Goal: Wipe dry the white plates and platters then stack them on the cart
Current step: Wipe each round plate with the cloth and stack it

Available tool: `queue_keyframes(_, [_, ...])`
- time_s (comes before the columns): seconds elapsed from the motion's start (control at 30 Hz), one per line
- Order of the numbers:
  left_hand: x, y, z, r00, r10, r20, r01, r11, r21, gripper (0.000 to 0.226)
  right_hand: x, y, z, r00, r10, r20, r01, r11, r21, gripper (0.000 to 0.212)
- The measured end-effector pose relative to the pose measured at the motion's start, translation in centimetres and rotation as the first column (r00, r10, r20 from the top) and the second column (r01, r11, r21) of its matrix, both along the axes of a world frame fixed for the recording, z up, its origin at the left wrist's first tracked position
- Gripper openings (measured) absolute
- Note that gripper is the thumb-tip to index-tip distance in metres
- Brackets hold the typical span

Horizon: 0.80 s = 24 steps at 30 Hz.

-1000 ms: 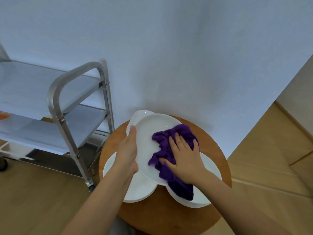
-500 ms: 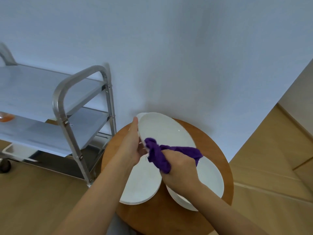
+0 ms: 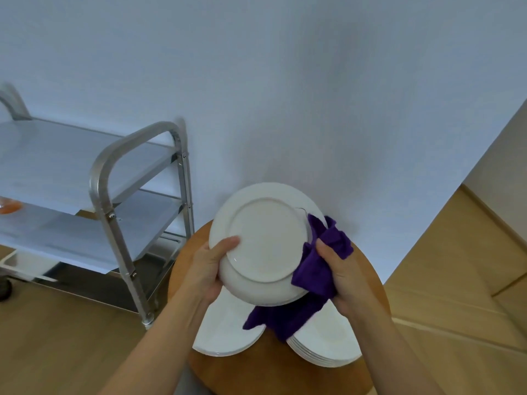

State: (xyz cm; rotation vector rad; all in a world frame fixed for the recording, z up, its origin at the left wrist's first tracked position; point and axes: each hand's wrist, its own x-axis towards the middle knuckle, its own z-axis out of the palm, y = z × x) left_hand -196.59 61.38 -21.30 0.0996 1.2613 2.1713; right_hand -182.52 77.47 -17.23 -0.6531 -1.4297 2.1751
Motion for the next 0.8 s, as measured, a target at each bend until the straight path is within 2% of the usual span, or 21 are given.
queue_keyframes(0.07, [-0.4, -0.2, 0.5, 0.995, 0.076, -0.058, -0.079, 0.995, -0.065, 0.069, 0.0, 1.0, -0.6, 0.964, -0.157, 0.215, 0.099, 0.961, 0.258, 0.038])
queue_keyframes(0.13, [-1.0, -0.5, 1.1, 0.97, 0.096, -0.223, -0.143, 0.969, -0.204, 0.072, 0.3, 2.1, -0.5, 0.937, -0.255, 0.24, 0.143, 0.904, 0.404, 0.031])
queue_keyframes(0.17, [-1.2, -0.7, 1.6, 0.947, 0.074, -0.311, -0.174, 0.936, -0.306, 0.068, 0.2, 2.6, 0.0, 0.955, -0.221, 0.197, 0.108, 0.879, 0.465, 0.03])
queue_keyframes(0.23, [-1.3, -0.6, 2.7, 0.873, -0.062, -0.484, -0.239, 0.811, -0.534, 0.059, -0.1, 2.6, 1.7, 0.995, 0.035, 0.092, -0.082, 0.807, 0.585, 0.043])
queue_keyframes(0.27, [-1.2, -0.4, 3.1, 0.814, -0.179, -0.552, -0.256, 0.743, -0.619, 0.056, -0.7, 2.2, 2.7, 0.978, 0.186, 0.094, -0.198, 0.694, 0.692, 0.055])
queue_keyframes(0.3, [-1.0, -0.1, 3.5, 0.749, -0.294, -0.594, -0.258, 0.695, -0.671, 0.055, -1.4, 1.8, 3.5, 0.946, 0.265, 0.184, -0.293, 0.463, 0.837, 0.069])
queue_keyframes(0.33, [-0.9, 0.2, 3.7, 0.685, -0.391, -0.615, -0.247, 0.669, -0.701, 0.05, -2.2, 1.3, 4.1, 0.914, 0.231, 0.334, -0.372, 0.142, 0.917, 0.08])
queue_keyframes(0.37, [-0.7, 0.4, 3.9, 0.616, -0.468, -0.634, -0.227, 0.665, -0.711, 0.041, -2.9, 0.8, 4.6, 0.881, 0.139, 0.453, -0.431, -0.16, 0.888, 0.091])
queue_keyframes(0.4, [-0.5, 0.4, 3.9, 0.558, -0.528, -0.64, -0.204, 0.66, -0.723, 0.03, -3.5, 0.5, 5.2, 0.841, 0.077, 0.535, -0.48, -0.348, 0.805, 0.1])
queue_keyframes(0.43, [-0.4, 0.3, 4.0, 0.526, -0.562, -0.638, -0.188, 0.654, -0.732, 0.022, -4.0, 0.2, 5.7, 0.801, 0.057, 0.596, -0.523, -0.417, 0.743, 0.107])
queue_keyframes(0.47, [-0.5, 0.1, 4.0, 0.511, -0.579, -0.635, -0.184, 0.649, -0.739, 0.018, -4.5, 0.1, 6.2, 0.767, 0.067, 0.638, -0.558, -0.424, 0.714, 0.112])
queue_keyframes(0.53, [-0.7, -0.6, 4.0, 0.556, -0.598, -0.577, -0.145, 0.614, -0.776, 0.017, -5.2, 0.0, 7.1, 0.732, 0.118, 0.671, -0.596, -0.366, 0.715, 0.11])
queue_keyframes(0.6, [-0.8, -1.0, 4.4, 0.591, -0.641, -0.49, -0.102, 0.543, -0.834, 0.036, -5.6, 0.0, 7.4, 0.742, 0.16, 0.65, -0.587, -0.313, 0.747, 0.1])
queue_keyframes(0.67, [-0.7, -0.7, 5.4, 0.59, -0.639, -0.493, -0.166, 0.502, -0.849, 0.046, -5.7, 0.4, 7.1, 0.764, 0.214, 0.608, -0.557, -0.255, 0.79, 0.089])
queue_keyframes(0.73, [0.1, -0.7, 6.9, 0.552, -0.573, -0.606, -0.273, 0.562, -0.781, 0.038, -5.6, 0.9, 6.9, 0.782, 0.277, 0.558, -0.536, -0.16, 0.829, 0.082])
queue_keyframes(0.8, [0.7, -1.2, 7.7, 0.561, -0.491, -0.667, -0.25, 0.667, -0.702, 0.046, -5.5, 1.6, 6.7, 0.808, 0.305, 0.504, -0.522, -0.023, 0.852, 0.077])
